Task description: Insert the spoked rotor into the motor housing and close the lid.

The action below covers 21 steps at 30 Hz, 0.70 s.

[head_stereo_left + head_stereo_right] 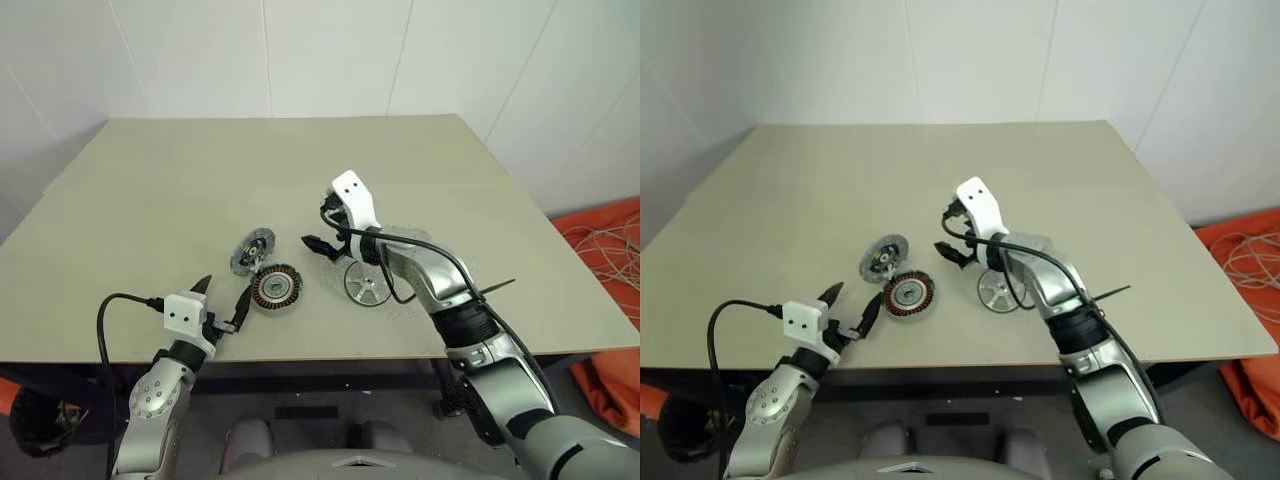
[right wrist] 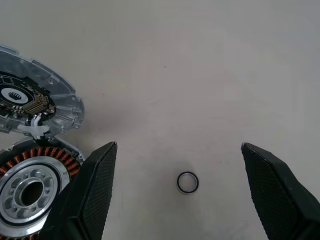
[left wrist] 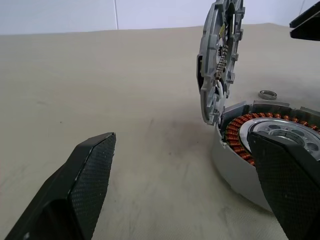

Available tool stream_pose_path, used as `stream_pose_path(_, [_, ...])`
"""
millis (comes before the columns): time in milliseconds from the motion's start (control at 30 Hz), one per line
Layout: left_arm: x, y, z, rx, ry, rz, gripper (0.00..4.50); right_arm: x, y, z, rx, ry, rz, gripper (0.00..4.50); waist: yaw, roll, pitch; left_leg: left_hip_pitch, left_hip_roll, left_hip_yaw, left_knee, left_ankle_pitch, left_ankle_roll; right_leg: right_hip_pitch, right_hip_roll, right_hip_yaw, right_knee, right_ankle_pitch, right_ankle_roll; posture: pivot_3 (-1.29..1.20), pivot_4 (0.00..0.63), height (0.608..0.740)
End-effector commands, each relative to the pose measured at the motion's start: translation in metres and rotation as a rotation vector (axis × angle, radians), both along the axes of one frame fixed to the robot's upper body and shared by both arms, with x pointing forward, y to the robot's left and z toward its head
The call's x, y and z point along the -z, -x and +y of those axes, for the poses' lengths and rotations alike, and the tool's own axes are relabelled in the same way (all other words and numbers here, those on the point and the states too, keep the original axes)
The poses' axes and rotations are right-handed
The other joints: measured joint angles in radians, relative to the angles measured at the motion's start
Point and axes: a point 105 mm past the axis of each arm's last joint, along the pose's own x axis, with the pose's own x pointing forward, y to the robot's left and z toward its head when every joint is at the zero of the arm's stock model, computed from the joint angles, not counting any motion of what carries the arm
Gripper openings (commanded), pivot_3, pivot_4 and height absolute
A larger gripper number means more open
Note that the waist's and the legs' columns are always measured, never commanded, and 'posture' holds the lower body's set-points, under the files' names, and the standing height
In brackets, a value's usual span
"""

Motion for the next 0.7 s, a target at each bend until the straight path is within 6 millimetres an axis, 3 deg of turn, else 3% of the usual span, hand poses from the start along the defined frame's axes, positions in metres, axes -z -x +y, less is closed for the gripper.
stream_pose_path(33, [-0.010, -0.002, 0.000, -0.007, -0.003, -0.044, 4.48, -0.010, -0.005, 0.008, -0.024, 0.019, -0.036, 4.50, 0.000, 0.000, 0.000, 0.000, 0.000, 0.000, 0.000, 0.000, 0.000, 0.000, 0.000, 0.000, 0.000, 0.000, 0.000, 0.00, 0.000, 0.740])
stream_pose_path(367, [-0.010, -0.001, -0.002, -0.010, 0.002, -0.040, 4.48, 0.015, -0.012, 0.001, 0.029, 0.091, 0.056, 4.50, -0.001, 0.000, 0.000, 0.000, 0.000, 0.000, 0.000, 0.000, 0.000, 0.000, 0.000, 0.000, 0.000, 0.003, -0.005, 0.00, 0.000, 0.740])
stream_pose_path(700, [-0.009, -0.001, -0.003, -0.007, 0.004, -0.037, 4.48, 0.024, -0.023, 0.007, 0.067, 0.060, 0.101, 4.50, -0.001, 0.001, 0.001, 0.000, 0.000, 0.000, 0.000, 0.000, 0.000, 0.000, 0.000, 0.000, 0.000, 0.004, -0.006, 0.00, 0.000, 0.740])
